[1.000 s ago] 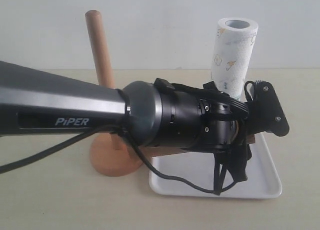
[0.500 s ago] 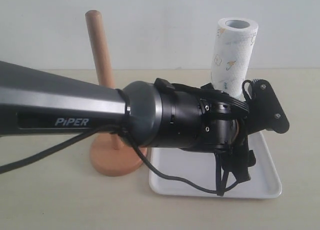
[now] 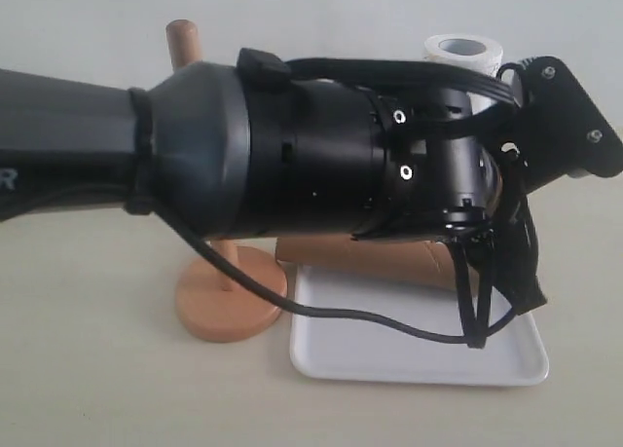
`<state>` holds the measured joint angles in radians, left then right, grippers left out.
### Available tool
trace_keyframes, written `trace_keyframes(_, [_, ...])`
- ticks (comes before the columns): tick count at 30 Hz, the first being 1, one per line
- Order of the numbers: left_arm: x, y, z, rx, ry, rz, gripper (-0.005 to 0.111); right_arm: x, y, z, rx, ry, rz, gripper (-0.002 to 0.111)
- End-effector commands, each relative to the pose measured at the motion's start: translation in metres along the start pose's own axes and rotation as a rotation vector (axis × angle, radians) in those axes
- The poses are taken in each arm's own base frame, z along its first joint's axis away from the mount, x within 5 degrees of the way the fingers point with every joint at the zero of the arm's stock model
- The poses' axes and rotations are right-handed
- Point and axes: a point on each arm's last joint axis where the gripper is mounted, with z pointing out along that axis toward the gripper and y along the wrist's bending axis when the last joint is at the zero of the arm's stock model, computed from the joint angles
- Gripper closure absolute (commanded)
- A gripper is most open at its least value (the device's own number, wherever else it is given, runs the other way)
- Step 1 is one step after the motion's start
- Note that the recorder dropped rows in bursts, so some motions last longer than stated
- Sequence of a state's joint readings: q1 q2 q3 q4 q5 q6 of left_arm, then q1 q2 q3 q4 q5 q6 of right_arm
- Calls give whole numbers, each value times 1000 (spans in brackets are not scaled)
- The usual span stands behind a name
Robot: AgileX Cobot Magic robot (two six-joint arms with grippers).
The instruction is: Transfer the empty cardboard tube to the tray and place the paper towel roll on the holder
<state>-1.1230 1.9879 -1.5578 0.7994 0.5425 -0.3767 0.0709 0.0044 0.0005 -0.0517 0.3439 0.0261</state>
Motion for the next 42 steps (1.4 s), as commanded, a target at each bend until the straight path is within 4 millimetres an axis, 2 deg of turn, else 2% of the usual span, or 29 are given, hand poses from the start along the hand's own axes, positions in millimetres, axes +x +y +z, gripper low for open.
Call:
trace_keyframes(1, [-2,1,-8,22,19,-82,103,-1,0,0,4,-16,-8,103])
trace_keyframes(16, [-10,12,-40,78,12,-248,103,-1,0,0,4,-16,-8,103])
trace_keyframes(20, [-16,13,-55,143,-19,-352,103,-1,0,0,4,-16,-8,103])
trace_keyframes(24, [-18,19,-72,151,-68,-348,103,-1,0,0,4,-16,-8,103])
trace_keyframes(28, [-13,23,-113,175,-177,-337,103,-1,0,0,4,-16,-8,103])
trace_keyframes(29, [-14,23,-134,185,-214,-328,103,-1,0,0,4,-16,-8,103])
trace_keyframes(30, [-15,24,-146,189,-241,-317,103,-1,0,0,4,-16,-8,103])
trace_keyframes(31, [-18,27,-170,191,-300,-305,103,-1,0,0,4,-16,-8,103])
trace_keyframes(33, [-15,43,-206,181,-365,-335,103,-1,0,0,4,-16,-8,103])
trace_keyframes(37, [18,73,-282,137,-487,-379,103,-1,0,0,4,-16,-8,103])
trace_keyframes(40, [57,94,-347,123,-627,-485,103,-1,0,0,4,-16,-8,103])
trace_keyframes(42, [77,100,-367,107,-643,-507,103,-1,0,0,4,-16,-8,103])
